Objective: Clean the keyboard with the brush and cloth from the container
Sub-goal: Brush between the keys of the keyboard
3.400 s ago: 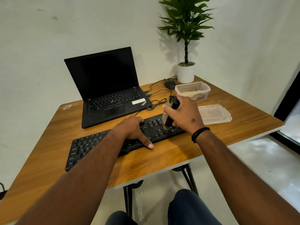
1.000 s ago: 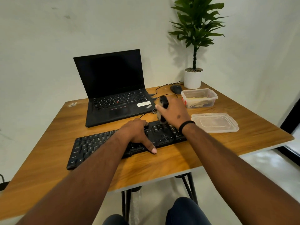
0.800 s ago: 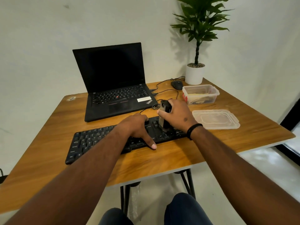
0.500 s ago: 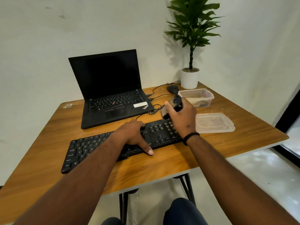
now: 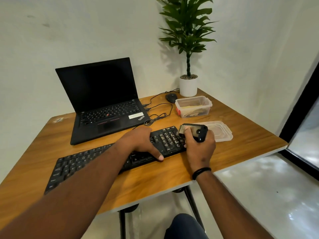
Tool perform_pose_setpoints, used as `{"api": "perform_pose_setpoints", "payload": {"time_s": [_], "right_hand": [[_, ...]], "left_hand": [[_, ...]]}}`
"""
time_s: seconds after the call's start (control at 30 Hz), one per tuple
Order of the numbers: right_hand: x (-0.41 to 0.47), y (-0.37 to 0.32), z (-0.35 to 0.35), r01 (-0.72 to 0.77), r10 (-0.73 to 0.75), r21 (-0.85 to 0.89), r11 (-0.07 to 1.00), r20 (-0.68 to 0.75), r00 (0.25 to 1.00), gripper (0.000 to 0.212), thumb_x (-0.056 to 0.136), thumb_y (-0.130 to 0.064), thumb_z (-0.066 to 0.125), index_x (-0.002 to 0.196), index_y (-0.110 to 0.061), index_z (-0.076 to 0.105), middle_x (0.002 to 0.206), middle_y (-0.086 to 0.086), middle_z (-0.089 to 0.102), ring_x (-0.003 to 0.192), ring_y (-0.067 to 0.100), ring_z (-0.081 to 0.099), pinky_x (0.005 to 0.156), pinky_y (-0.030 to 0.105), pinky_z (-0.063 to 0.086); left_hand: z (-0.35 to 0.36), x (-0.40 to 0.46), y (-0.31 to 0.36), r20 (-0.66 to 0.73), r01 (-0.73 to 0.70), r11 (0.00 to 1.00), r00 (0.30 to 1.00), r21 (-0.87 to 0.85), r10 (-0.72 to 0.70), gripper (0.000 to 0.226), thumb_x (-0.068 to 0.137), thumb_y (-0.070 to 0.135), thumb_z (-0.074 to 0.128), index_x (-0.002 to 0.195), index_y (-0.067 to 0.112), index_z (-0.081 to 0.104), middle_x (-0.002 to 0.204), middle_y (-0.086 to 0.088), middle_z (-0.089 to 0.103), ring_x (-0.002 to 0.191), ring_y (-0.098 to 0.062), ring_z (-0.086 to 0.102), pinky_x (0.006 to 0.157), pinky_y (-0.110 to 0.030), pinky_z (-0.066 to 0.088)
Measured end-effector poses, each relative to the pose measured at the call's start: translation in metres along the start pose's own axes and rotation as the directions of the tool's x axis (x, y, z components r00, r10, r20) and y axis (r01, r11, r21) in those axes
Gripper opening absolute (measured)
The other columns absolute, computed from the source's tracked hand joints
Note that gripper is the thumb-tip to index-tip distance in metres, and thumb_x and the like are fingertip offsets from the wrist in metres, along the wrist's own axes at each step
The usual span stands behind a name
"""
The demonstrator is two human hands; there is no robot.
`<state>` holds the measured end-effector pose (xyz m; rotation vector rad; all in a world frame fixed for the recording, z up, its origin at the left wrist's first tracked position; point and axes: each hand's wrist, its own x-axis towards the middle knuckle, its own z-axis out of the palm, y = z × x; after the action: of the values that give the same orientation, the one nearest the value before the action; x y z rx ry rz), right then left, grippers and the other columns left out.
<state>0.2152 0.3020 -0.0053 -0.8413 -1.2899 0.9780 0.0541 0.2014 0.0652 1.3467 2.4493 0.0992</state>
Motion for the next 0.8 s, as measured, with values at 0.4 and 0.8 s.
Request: {"api": "perform_pose_setpoints", "payload": {"time_s": [0.4,0.8], "right_hand": [[0.062,-0.019,0.053,0.163,-0.092,-0.095,0.982,0.516,0.852,0.013,0.078,-0.019,0.074,0.072,-0.011,0.066,0.07,0.001,0.067,0.068,0.017,0.063,0.064,0.03,0.053],[0.08,-0.001,0.099,0.407,-0.139,-0.18,0.895,0.756,0.64,0.026,0.076,-0.023,0.072,0.061,-0.013,0.053,0.057,-0.001,0.051,0.055,0.017,0.046,0.055,0.033,0.04]], "left_hand": [[-0.003,0.013,0.015,0.034,0.036,0.999,0.999,0.034,-0.037,0.114,0.039,0.066,0.093,0.135,0.016,0.056,0.131,0.0,0.061,0.115,-0.022,0.058,0.097,-0.043,0.053],[-0.001,0.022,0.012,0.041,0.035,0.995,0.998,0.095,-0.039,0.124,0.035,0.072,0.09,0.139,0.017,0.05,0.135,0.001,0.055,0.114,-0.022,0.057,0.095,-0.044,0.054]]}}
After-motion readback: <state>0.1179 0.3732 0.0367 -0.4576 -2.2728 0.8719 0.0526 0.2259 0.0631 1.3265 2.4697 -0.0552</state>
